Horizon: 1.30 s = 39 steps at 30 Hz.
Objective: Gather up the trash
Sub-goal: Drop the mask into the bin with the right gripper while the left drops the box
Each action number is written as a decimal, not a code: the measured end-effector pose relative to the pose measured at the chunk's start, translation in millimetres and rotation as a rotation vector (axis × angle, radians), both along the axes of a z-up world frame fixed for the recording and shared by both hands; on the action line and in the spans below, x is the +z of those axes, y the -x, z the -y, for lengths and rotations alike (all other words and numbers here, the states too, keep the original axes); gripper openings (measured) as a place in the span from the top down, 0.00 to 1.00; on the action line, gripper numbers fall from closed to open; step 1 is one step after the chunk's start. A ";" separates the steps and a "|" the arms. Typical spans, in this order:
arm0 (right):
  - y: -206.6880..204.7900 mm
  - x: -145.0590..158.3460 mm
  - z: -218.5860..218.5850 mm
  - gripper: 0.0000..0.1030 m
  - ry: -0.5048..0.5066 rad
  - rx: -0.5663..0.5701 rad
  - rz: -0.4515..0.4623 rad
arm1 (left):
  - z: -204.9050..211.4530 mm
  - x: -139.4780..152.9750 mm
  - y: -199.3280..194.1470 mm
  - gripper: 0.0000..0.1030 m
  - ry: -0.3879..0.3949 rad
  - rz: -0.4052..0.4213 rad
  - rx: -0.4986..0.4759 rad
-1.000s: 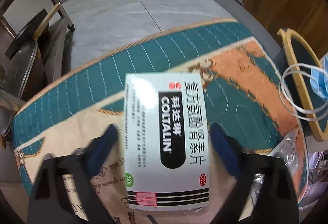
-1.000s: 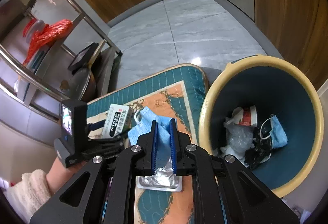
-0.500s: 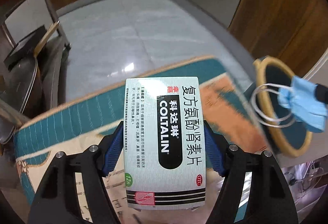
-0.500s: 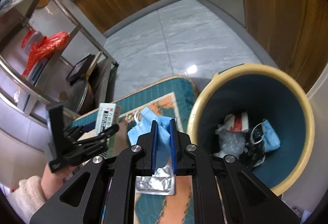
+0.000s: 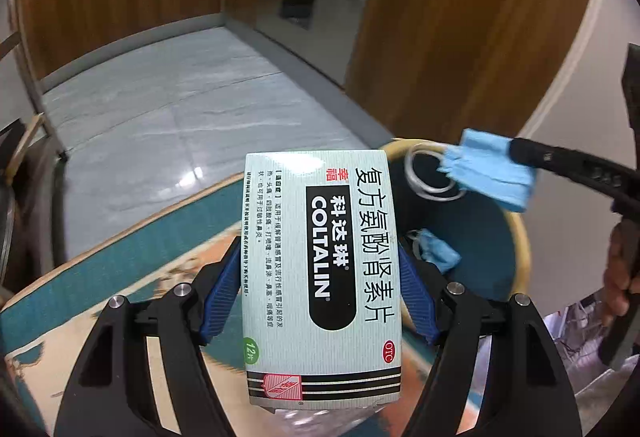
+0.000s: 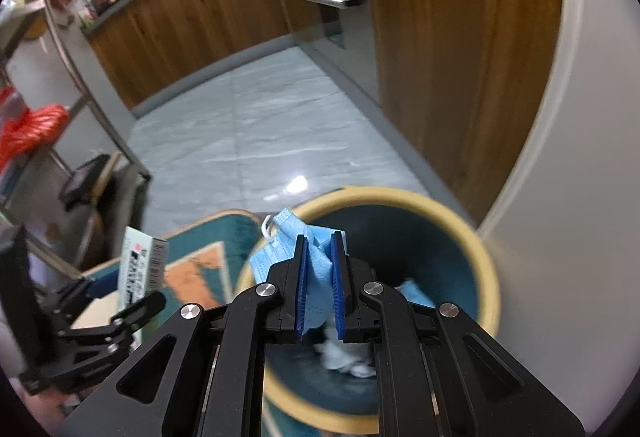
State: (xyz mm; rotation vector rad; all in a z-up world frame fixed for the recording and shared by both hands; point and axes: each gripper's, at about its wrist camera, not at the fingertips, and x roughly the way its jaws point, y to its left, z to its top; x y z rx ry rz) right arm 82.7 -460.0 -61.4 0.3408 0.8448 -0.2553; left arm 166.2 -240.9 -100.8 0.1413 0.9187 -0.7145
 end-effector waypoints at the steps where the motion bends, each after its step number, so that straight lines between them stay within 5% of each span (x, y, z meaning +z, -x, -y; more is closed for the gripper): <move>1: 1.0 -2.1 2.5 0.88 0.006 -0.004 -0.008 | 7.0 0.1 2.6 0.31 0.008 -0.004 -0.014; 16: 5.6 -24.1 29.1 0.86 0.031 -0.040 -0.105 | 75.6 -8.5 31.8 0.30 0.064 -0.022 -0.175; 24: 5.3 -18.0 27.1 0.56 0.065 -0.044 -0.086 | 62.6 -2.8 29.7 0.17 0.084 -0.013 -0.147; 28: 5.6 -13.6 24.6 0.54 0.060 -0.044 -0.076 | 50.0 2.0 30.8 0.17 0.069 -0.003 -0.138; 30: 4.7 -11.4 20.5 0.39 0.076 -0.029 -0.069 | 41.2 5.7 32.9 0.17 0.053 0.011 -0.135; 39: -3.3 3.7 -12.2 0.29 0.119 0.031 -0.024 | -37.6 28.4 36.1 0.16 -0.007 0.065 -0.035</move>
